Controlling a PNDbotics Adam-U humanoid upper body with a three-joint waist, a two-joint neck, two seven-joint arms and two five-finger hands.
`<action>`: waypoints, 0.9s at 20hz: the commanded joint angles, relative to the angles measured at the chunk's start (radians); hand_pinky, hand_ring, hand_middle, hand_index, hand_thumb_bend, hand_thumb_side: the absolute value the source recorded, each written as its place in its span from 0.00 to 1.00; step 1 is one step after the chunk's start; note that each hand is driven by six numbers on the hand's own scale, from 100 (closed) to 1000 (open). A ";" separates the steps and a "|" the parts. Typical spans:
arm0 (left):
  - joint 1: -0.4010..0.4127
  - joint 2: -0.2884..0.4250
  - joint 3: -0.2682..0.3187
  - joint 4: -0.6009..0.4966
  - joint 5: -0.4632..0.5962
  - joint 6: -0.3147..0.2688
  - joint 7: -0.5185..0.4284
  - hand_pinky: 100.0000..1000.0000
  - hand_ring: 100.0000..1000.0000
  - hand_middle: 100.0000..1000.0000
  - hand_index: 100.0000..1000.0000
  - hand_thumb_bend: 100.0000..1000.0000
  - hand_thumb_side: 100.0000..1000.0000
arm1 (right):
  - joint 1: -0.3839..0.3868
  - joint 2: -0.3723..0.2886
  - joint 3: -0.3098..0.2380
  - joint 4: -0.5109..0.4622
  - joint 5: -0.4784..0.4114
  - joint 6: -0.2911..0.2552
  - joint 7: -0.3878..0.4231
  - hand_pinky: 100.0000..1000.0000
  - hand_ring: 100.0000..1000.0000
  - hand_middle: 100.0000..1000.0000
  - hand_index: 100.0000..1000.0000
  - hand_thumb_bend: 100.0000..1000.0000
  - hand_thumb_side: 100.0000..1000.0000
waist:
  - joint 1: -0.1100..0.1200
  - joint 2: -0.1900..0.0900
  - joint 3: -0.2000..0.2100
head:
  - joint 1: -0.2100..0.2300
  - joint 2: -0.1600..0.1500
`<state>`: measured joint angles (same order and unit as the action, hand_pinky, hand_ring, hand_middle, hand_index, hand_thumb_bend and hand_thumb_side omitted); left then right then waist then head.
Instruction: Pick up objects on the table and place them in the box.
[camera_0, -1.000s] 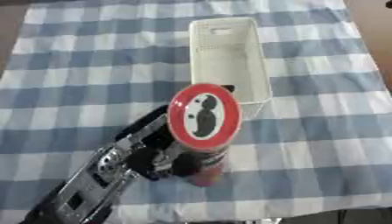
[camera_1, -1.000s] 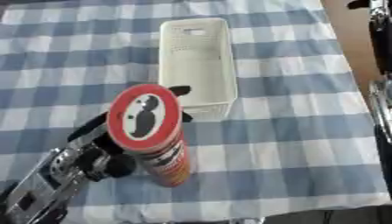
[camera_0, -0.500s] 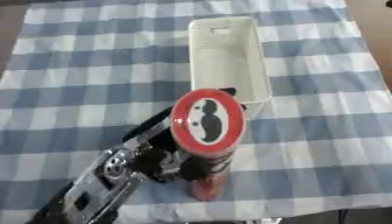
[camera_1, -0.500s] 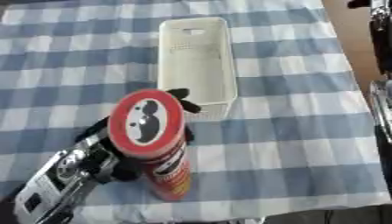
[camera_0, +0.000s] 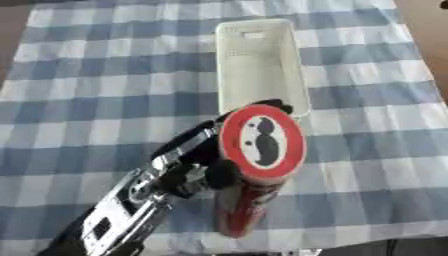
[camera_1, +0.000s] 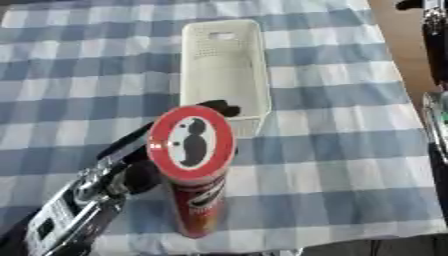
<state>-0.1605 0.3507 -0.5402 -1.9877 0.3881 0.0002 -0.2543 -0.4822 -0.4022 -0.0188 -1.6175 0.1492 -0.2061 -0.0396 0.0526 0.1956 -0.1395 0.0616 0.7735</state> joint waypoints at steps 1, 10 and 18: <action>-0.014 -0.004 0.001 -0.012 -0.004 0.003 -0.020 0.70 0.70 0.90 1.00 0.59 0.61 | -0.018 -0.017 -0.008 -0.019 -0.008 0.000 0.003 0.58 0.78 0.84 1.00 0.00 0.87 | -0.003 -0.009 0.001 | 0.000 -0.003; -0.014 -0.006 0.016 -0.012 -0.036 -0.002 -0.012 0.79 0.78 0.94 1.00 0.55 0.64 | -0.018 -0.018 -0.012 -0.020 -0.010 0.001 -0.002 0.58 0.78 0.84 1.00 0.00 0.87 | -0.004 -0.004 0.001 | 0.000 -0.003; -0.001 0.015 0.064 -0.012 -0.249 -0.010 -0.049 0.85 0.84 1.00 1.00 0.50 0.56 | -0.015 -0.017 -0.015 -0.019 -0.009 0.000 -0.005 0.58 0.78 0.84 1.00 0.00 0.87 | -0.007 -0.006 0.007 | -0.006 -0.003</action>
<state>-0.1581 0.3466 -0.4885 -1.9877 0.1711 -0.0096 -0.2941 -0.4822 -0.4022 -0.0249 -1.6180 0.1423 -0.2061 -0.0406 0.0523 0.2036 -0.1333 0.0615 0.7735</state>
